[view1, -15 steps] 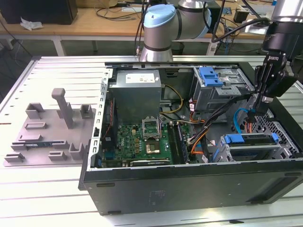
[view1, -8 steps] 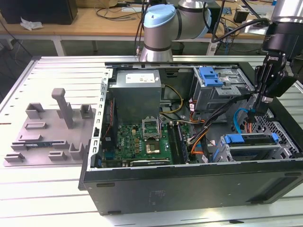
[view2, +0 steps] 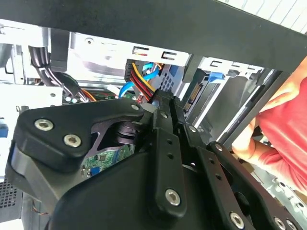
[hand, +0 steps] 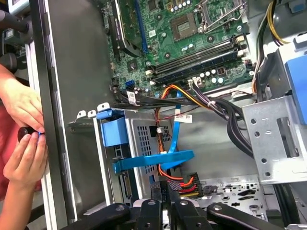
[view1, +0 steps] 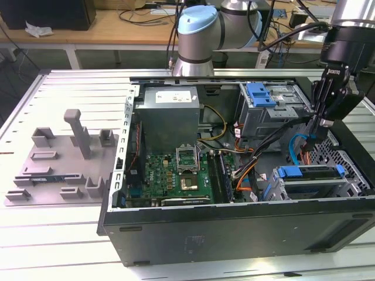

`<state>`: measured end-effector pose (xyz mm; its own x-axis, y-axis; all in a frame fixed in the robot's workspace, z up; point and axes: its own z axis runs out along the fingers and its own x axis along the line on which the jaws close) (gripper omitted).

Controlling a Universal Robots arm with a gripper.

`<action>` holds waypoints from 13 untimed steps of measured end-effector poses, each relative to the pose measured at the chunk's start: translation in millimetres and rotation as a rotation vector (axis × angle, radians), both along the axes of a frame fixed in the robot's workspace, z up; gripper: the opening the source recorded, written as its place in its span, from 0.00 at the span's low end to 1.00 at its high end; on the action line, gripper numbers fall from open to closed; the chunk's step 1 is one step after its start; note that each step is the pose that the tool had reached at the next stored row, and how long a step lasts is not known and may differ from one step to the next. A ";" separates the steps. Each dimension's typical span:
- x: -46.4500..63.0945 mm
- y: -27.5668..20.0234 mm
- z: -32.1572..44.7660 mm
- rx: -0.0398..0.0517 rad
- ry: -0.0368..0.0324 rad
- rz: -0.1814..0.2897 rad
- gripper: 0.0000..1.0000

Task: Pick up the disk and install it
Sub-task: 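Insert the first disk wire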

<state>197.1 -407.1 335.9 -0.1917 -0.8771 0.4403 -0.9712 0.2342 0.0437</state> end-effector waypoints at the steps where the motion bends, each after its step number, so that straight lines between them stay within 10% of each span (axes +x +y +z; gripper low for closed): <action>1: -0.1 -0.5 0.9 0.0063 -0.0003 0.002 0.16; 9: -2.1 -17.5 15.0 0.0434 -0.0045 0.008 0.16; 13: -2.5 -26.6 15.1 0.0904 -0.0070 0.013 0.16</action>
<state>194.7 -433.7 351.0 -0.1831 -0.9156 0.3579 -0.9744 0.2173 0.0574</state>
